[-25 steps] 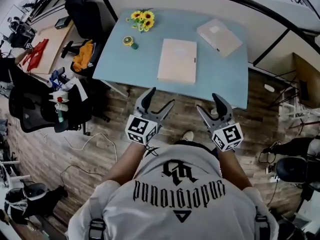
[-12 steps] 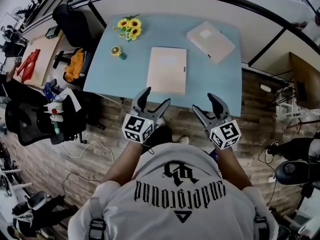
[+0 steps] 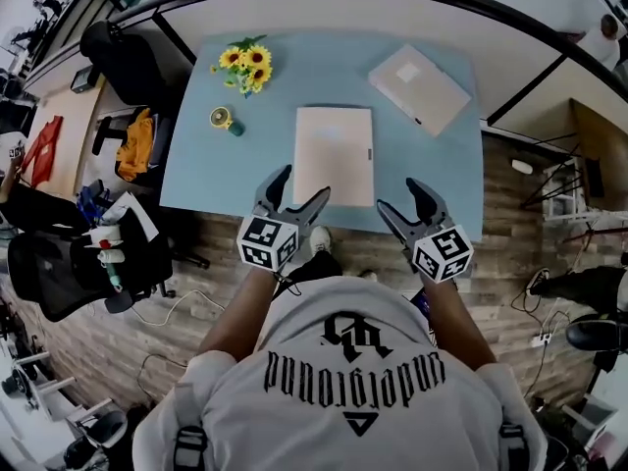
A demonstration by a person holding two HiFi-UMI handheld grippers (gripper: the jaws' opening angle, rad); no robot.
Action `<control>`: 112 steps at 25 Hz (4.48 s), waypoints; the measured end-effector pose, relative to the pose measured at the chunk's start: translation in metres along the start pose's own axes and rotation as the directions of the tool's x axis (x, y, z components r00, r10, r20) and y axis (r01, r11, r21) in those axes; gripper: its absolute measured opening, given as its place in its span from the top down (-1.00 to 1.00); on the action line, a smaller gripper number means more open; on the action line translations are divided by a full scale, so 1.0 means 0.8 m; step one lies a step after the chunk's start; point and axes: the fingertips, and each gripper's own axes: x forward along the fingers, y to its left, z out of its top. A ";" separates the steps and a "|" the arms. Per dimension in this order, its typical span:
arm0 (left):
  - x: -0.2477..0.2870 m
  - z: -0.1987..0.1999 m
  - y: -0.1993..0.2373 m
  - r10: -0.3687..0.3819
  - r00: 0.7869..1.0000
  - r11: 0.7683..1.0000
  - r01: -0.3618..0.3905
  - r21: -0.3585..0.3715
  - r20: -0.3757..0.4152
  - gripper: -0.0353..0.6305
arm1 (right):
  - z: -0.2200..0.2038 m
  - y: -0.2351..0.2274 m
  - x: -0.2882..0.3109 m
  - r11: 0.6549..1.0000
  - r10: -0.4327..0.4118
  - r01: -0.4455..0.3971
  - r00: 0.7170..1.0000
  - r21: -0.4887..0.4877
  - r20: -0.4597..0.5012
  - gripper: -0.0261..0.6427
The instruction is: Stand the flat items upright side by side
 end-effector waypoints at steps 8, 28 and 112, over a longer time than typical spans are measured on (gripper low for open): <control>0.052 -0.035 0.096 -0.068 0.990 0.997 0.062 -0.051 -0.121 -0.31 | -0.022 -0.029 0.095 0.997 -0.064 0.068 0.991 0.034 -0.118 -0.06; 0.157 -0.206 0.193 -0.148 0.891 0.959 0.024 -0.281 -0.430 -0.36 | -0.184 -0.135 0.226 0.964 0.001 0.120 0.892 0.238 -0.453 -0.09; 0.297 -0.082 0.291 0.087 0.983 0.989 -0.066 0.130 -0.163 -0.23 | -0.083 -0.255 0.357 0.920 -0.328 0.264 0.923 -0.289 -0.199 -0.05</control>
